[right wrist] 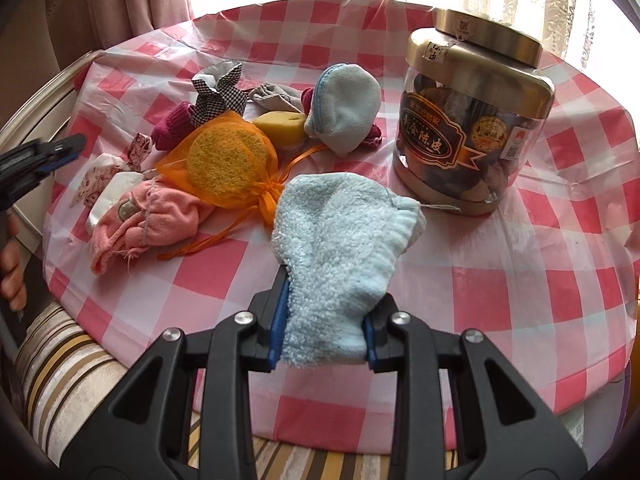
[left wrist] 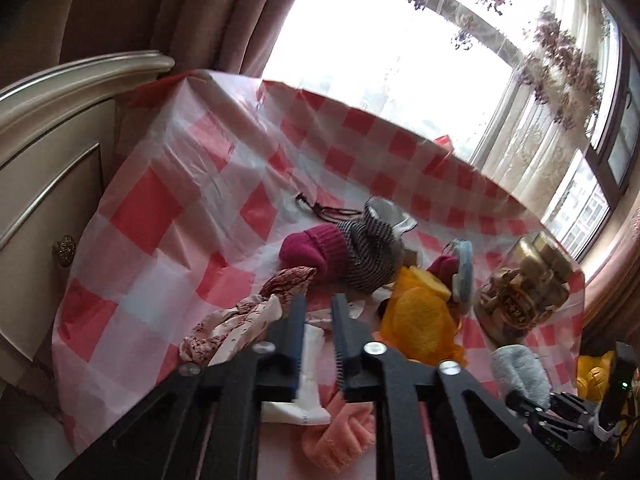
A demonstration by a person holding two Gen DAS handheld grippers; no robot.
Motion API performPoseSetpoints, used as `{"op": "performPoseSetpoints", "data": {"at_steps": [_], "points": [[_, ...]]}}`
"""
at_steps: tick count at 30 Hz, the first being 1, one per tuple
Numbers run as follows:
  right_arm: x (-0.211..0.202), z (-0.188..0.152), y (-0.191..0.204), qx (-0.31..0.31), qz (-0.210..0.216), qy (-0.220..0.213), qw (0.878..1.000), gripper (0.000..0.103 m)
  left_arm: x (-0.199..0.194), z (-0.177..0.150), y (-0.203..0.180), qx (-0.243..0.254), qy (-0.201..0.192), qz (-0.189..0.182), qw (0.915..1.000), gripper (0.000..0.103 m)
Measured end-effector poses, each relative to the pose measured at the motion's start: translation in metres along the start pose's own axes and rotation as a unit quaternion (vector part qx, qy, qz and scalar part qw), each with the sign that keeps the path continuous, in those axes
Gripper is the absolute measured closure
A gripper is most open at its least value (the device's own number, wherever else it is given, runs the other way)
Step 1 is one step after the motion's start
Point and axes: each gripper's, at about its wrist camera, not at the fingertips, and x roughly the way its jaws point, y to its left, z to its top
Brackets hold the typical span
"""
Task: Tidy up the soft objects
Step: 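Grasp the floral cloth with the left tool while the right tool lifts the blue towel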
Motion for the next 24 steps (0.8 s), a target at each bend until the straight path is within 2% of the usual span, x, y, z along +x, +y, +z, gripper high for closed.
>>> {"op": "performPoseSetpoints", "data": {"at_steps": [2, 4, 6, 8, 10, 11, 12, 13, 15, 19, 22, 24], "points": [[-0.005, -0.003, -0.002, 0.002, 0.001, 0.000, 1.000, 0.069, 0.019, 0.007, 0.003, 0.006, 0.026, 0.009, 0.9996, 0.040], [-0.010, -0.007, -0.006, 0.006, 0.001, 0.001, 1.000, 0.069, 0.037, 0.014, 0.001, 0.030, 0.047, 0.031, 0.9979, 0.040], [-0.014, -0.010, -0.010, 0.010, -0.002, 0.002, 1.000, 0.069, 0.066, 0.020, -0.002, 0.059, 0.097, 0.053, 0.9921, 0.039], [-0.019, -0.013, -0.014, 0.013, -0.005, 0.001, 1.000, 0.069, 0.093, 0.022, 0.003, 0.055, 0.143, 0.060, 0.9864, 0.040], [-0.023, -0.015, -0.019, 0.016, -0.008, 0.002, 1.000, 0.069, 0.112, 0.023, 0.011, 0.045, 0.172, 0.070, 0.9817, 0.049], [-0.024, -0.017, -0.022, 0.018, -0.010, 0.002, 1.000, 0.069, 0.120, 0.022, 0.014, 0.048, 0.179, 0.076, 0.9797, 0.062], [-0.025, -0.019, -0.024, 0.020, -0.011, 0.003, 1.000, 0.069, 0.125, 0.021, 0.016, 0.053, 0.185, 0.084, 0.9778, 0.071], [-0.026, -0.020, -0.027, 0.022, -0.013, 0.004, 1.000, 0.069, 0.128, 0.020, 0.018, 0.052, 0.186, 0.084, 0.9775, 0.071], [-0.029, -0.022, -0.031, 0.026, -0.014, 0.003, 1.000, 0.069, 0.123, 0.021, 0.021, 0.041, 0.172, 0.077, 0.9813, 0.076], [-0.036, -0.025, -0.036, 0.030, -0.014, -0.002, 0.999, 0.069, 0.084, 0.029, 0.019, 0.025, 0.088, 0.080, 0.9926, 0.077], [-0.041, -0.026, -0.038, 0.033, -0.012, -0.006, 0.999, 0.069, 0.051, 0.030, 0.011, 0.019, 0.040, 0.077, 0.9961, 0.077], [-0.046, -0.028, -0.038, 0.034, -0.011, -0.009, 0.999, 0.069, 0.032, 0.026, 0.005, 0.011, 0.023, 0.063, 0.9977, 0.077]]}}
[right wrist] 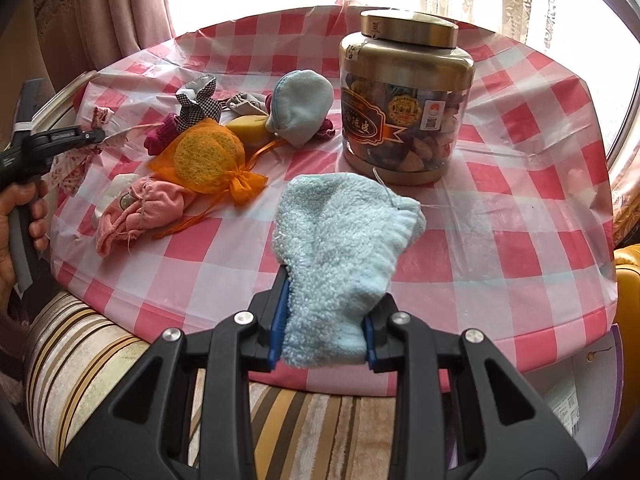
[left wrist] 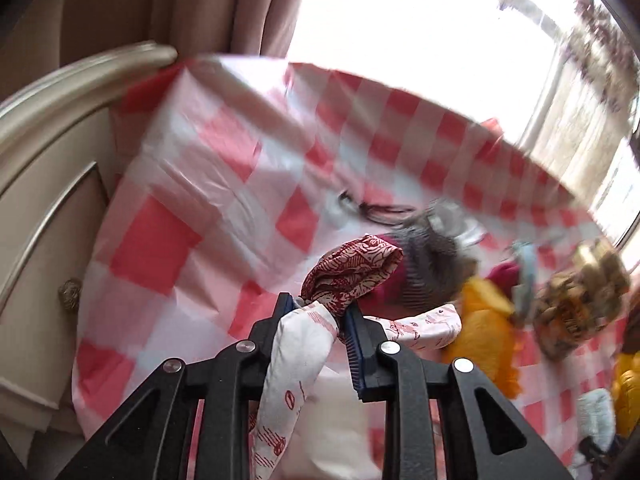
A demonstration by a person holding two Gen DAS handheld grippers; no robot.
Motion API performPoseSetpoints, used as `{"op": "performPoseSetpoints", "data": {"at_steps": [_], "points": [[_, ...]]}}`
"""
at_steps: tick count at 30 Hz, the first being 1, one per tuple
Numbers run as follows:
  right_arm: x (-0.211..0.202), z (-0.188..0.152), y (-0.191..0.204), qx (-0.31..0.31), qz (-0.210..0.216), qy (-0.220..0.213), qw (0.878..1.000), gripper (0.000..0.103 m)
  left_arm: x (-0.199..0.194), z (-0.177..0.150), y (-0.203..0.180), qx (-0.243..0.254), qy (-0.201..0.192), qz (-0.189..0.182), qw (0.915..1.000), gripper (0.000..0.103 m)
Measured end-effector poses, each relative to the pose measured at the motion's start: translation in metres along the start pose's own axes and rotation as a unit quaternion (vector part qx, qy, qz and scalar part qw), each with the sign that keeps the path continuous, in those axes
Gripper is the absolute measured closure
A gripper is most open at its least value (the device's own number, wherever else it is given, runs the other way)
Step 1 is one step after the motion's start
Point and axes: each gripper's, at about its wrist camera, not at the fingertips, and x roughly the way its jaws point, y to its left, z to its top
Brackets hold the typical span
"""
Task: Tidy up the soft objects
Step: 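Grasp the floral cloth with the left tool while the right tool lifts the blue towel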
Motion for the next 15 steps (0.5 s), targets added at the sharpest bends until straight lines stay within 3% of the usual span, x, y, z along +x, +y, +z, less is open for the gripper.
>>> {"op": "performPoseSetpoints", "data": {"at_steps": [7, 15], "points": [[-0.021, -0.012, -0.009, 0.002, 0.002, -0.009, 1.000, 0.069, -0.049, -0.038, -0.035, -0.024, -0.001, -0.084, 0.9962, 0.077], [-0.051, -0.036, -0.046, 0.030, -0.012, -0.020, 0.999, 0.069, -0.070, -0.082, -0.112, -0.010, 0.034, -0.175, 0.9838, 0.077]]}}
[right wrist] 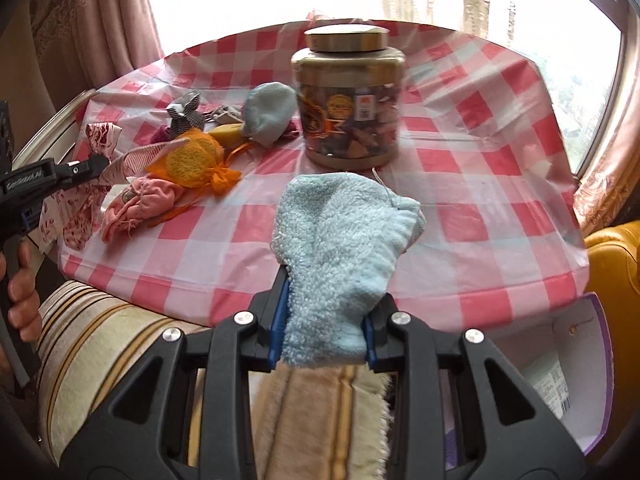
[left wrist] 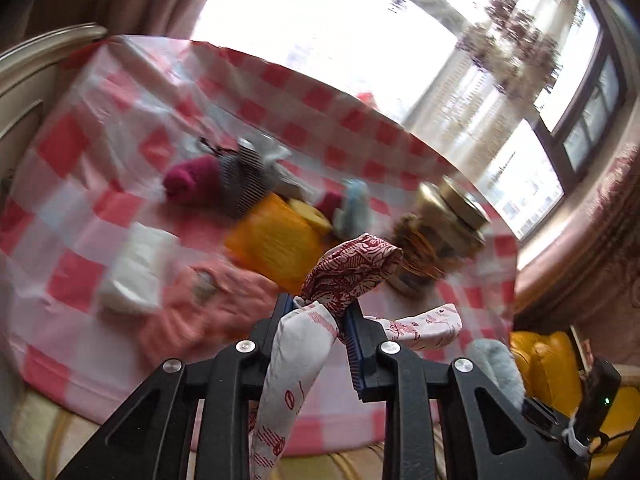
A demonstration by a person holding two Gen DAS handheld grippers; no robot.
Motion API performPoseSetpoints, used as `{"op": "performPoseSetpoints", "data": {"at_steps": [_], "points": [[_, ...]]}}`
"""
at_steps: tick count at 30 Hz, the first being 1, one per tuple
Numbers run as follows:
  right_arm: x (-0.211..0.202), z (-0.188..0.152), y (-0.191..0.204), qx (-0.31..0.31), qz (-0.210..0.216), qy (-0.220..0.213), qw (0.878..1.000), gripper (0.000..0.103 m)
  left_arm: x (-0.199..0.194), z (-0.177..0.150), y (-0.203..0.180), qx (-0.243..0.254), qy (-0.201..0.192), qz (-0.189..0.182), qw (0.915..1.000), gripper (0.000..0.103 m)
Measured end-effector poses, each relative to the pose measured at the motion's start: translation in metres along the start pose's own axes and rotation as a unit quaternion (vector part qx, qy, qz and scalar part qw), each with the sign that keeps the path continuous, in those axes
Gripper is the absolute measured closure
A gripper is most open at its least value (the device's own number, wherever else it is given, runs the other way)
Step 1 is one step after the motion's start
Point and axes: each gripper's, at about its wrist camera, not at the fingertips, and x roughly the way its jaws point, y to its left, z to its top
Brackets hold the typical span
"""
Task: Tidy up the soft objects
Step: 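Grasp the floral cloth with the left tool while the right tool lifts the blue towel, then carry the blue towel and floral cloth into the white box and release both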
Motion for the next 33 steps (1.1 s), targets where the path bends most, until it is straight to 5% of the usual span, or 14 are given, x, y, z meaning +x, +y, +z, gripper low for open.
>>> {"op": "performPoseSetpoints", "data": {"at_steps": [15, 30, 33], "points": [[-0.032, -0.033, -0.117, 0.092, -0.081, 0.002, 0.992, 0.069, 0.033, -0.062, -0.125, 0.072, 0.089, -0.104, 0.9880, 0.076], [-0.055, -0.040, -0.181, 0.142, -0.136, -0.016, 0.980, 0.063, 0.061, -0.108, -0.226, 0.120, 0.156, -0.170, 0.9656, 0.076], [-0.058, -0.041, -0.190, 0.154, -0.137, -0.020, 0.978, 0.056, 0.068, -0.117, -0.241, 0.126, 0.172, -0.181, 0.9601, 0.067]]}}
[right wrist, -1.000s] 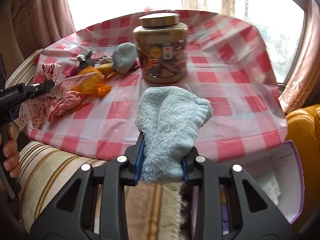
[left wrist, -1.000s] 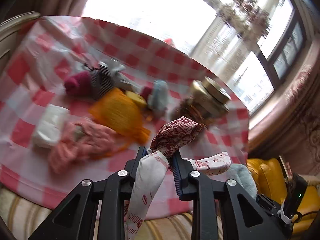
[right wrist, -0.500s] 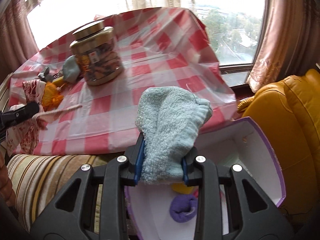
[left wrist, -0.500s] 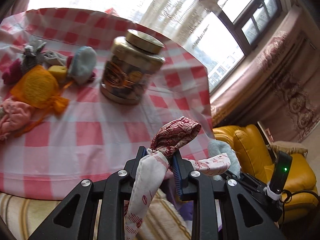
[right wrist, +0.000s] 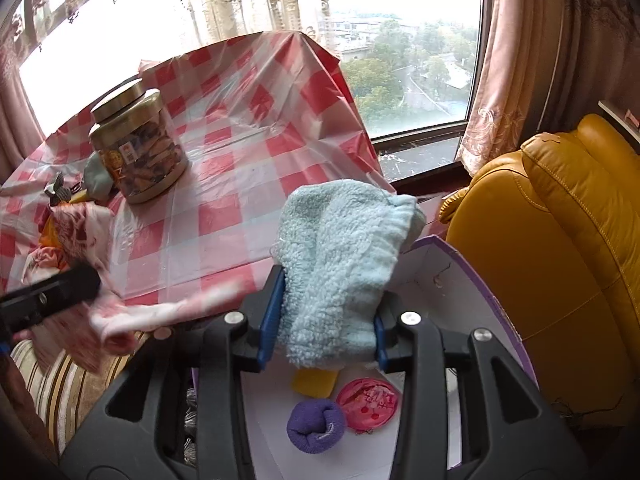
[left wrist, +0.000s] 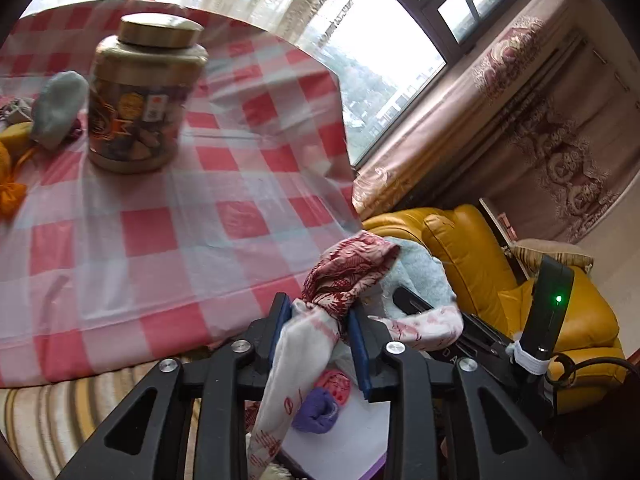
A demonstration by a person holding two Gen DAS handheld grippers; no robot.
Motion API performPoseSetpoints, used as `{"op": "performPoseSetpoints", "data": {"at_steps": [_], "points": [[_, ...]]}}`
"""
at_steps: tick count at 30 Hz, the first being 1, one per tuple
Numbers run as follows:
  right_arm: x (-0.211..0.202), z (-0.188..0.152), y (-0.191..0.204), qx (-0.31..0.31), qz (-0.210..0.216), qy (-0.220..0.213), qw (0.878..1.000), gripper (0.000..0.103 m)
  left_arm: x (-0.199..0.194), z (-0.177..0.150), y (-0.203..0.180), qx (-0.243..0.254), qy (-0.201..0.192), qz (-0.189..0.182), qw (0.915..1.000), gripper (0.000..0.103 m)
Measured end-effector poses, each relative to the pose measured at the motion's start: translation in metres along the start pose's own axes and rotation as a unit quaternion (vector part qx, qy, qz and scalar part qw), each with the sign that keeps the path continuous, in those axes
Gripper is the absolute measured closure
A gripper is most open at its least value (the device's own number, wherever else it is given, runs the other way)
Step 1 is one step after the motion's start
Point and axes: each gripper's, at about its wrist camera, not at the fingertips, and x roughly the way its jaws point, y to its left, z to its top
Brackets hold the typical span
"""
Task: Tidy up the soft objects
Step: 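Carry the blue towel and floral cloth into the white box and release both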
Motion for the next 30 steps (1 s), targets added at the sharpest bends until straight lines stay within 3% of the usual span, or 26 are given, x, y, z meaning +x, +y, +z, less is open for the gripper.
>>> {"op": "performPoseSetpoints", "data": {"at_steps": [1, 2, 3, 14, 19, 23, 27, 30], "points": [[0.000, 0.000, -0.003, 0.003, 0.000, -0.001, 1.000, 0.051, 0.005, 0.000, -0.003, 0.002, 0.007, -0.002, 1.0000, 0.060], [0.000, 0.000, -0.005, 0.005, -0.001, -0.002, 1.000, 0.049, 0.011, -0.001, -0.005, 0.004, 0.016, -0.002, 0.9999, 0.044], [0.000, 0.000, -0.007, 0.006, -0.002, -0.003, 1.000, 0.048, 0.015, -0.003, -0.005, 0.004, 0.021, -0.002, 0.9998, 0.040], [0.006, -0.001, -0.003, -0.004, 0.005, 0.005, 1.000, 0.046, 0.016, -0.006, 0.004, 0.009, 0.023, 0.018, 0.9995, 0.040], [0.003, -0.002, 0.011, -0.026, 0.010, 0.004, 1.000, 0.031, 0.005, -0.006, 0.000, 0.043, 0.003, 0.059, 0.9973, 0.040], [-0.003, 0.000, 0.028, -0.049, 0.008, -0.009, 0.999, 0.017, -0.007, -0.007, -0.007, 0.082, -0.024, 0.137, 0.9869, 0.030], [-0.009, 0.004, 0.051, -0.076, 0.007, -0.023, 0.997, 0.011, -0.024, -0.009, 0.000, 0.112, -0.059, 0.168, 0.9776, 0.021], [-0.013, 0.005, 0.072, -0.107, -0.012, -0.034, 0.994, 0.007, -0.039, -0.008, 0.009, 0.132, -0.085, 0.187, 0.9697, 0.020]]}}
